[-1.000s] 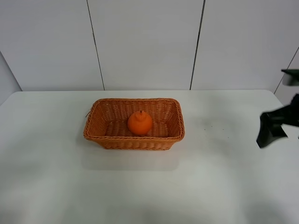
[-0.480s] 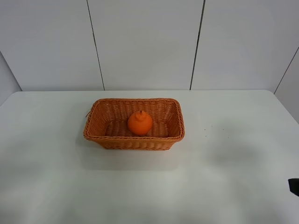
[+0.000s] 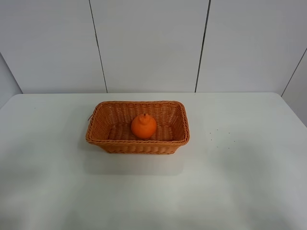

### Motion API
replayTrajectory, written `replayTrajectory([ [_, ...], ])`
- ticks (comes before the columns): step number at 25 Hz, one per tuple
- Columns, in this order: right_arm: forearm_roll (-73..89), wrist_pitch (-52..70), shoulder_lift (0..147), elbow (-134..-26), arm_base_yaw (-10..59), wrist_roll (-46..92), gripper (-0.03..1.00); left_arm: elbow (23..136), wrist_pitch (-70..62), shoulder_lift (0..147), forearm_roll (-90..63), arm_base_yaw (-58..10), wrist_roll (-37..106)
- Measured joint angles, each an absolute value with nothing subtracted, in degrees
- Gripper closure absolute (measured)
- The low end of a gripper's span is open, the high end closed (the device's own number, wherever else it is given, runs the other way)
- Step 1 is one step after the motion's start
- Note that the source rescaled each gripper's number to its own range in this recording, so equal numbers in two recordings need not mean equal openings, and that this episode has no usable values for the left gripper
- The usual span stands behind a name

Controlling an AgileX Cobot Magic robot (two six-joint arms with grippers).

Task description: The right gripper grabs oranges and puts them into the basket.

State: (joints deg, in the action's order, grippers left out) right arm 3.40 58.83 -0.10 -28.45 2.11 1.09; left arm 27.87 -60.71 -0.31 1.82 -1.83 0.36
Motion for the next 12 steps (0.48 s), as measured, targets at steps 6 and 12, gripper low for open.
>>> replayTrajectory([
  [6,3.4,58.9,-0.3,-28.4,2.1,1.1,-0.03,27.9,-60.7,-0.3,1.8,-1.8,0.4],
  [12,3.4,58.9,-0.3,-28.4,2.1,1.1,-0.03,27.9,-60.7,-0.3,1.8,-1.8,0.4],
])
